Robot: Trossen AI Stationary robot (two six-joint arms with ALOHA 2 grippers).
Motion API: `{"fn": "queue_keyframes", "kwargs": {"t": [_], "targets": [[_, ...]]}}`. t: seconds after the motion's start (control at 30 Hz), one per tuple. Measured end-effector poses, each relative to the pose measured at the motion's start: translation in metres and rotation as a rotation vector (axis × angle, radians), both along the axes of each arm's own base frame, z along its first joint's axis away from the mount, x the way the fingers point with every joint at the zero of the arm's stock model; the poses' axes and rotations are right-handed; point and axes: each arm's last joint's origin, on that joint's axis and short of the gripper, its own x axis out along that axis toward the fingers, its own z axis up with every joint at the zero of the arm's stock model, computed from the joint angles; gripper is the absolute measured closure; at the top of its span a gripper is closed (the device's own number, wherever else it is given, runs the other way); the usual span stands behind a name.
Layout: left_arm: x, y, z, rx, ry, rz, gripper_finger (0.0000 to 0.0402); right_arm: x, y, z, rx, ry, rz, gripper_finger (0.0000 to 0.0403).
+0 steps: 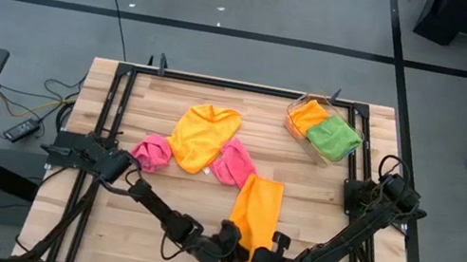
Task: Fold microfiber towels
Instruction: Fold the bottom orange towel
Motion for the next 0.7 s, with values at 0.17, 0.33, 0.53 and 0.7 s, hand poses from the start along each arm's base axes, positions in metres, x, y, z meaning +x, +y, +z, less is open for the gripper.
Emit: {"fn": "queue_keyframes", "kwargs": {"t": [0.17,0.33,0.53,0.7], "targets": [[-0.001,-0.004,0.001,-0.009,-0.004,-0.06,0.0392,0.0,0.0,0.0,0.0,0.009,0.002,0.0389],[-0.003,-0.007,0.003,-0.013,-0.004,-0.095,0.0365,-0.002,-0.001,-0.001,0.005,0.034,0.009,0.0389],[-0.003,-0.009,0.012,0.015,-0.042,-0.106,0.035,-0.002,-0.001,-0.001,0.0,0.042,0.01,0.0389],[-0.002,-0.01,0.021,0.049,-0.114,-0.119,0.0349,-0.003,-0.002,-0.002,-0.005,0.046,0.013,0.0389]]}}
